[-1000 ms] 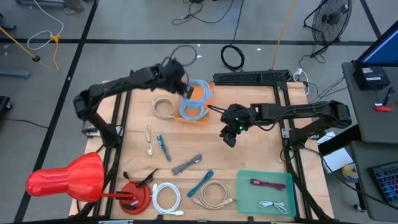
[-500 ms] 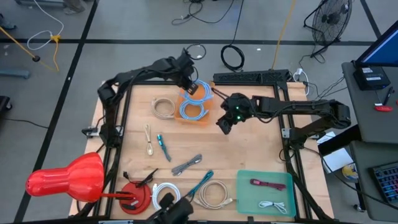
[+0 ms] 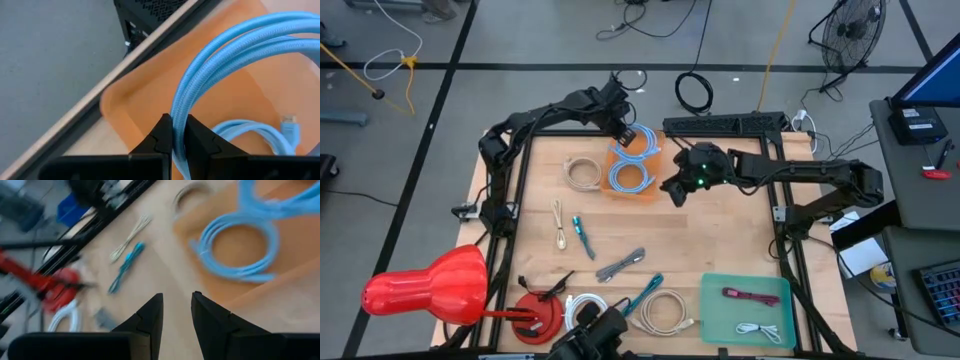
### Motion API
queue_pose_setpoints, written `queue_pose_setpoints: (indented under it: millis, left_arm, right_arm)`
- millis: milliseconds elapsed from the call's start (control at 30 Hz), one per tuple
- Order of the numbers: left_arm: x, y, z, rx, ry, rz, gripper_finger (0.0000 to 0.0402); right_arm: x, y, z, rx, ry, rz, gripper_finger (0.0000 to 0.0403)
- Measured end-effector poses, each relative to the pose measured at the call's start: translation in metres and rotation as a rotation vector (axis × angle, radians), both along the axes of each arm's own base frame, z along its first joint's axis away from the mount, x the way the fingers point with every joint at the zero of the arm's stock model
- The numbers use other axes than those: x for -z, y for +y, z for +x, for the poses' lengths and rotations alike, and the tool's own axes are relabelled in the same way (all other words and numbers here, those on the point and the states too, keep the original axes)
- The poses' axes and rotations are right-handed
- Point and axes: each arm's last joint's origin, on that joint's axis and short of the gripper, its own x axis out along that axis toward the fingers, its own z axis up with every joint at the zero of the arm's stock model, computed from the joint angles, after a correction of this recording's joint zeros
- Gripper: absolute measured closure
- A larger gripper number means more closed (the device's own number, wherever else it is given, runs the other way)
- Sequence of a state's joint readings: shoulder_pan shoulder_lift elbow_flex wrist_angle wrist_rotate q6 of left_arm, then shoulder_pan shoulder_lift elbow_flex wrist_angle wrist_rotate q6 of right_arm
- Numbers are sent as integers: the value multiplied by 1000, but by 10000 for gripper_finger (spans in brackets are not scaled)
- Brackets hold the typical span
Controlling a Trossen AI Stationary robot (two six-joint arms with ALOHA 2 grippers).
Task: Pick & Place USB Port
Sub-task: Put the blue usb cable into the orange bin
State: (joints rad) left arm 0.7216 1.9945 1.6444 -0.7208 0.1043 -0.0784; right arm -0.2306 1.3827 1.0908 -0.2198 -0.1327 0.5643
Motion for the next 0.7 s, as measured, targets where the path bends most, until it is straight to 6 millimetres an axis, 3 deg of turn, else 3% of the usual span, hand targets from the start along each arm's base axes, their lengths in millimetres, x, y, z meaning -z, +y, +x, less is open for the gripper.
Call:
queue_pose_setpoints:
  millis: [233, 700]
  left_arm:
    - [2, 0, 1, 30, -1, -5, 379]
    - [33, 6, 7, 43, 58, -49, 392]
  right_arm:
    - [-4, -7, 1, 21, -46, -9, 312]
    - [-5, -10, 1, 30, -57, -13, 312]
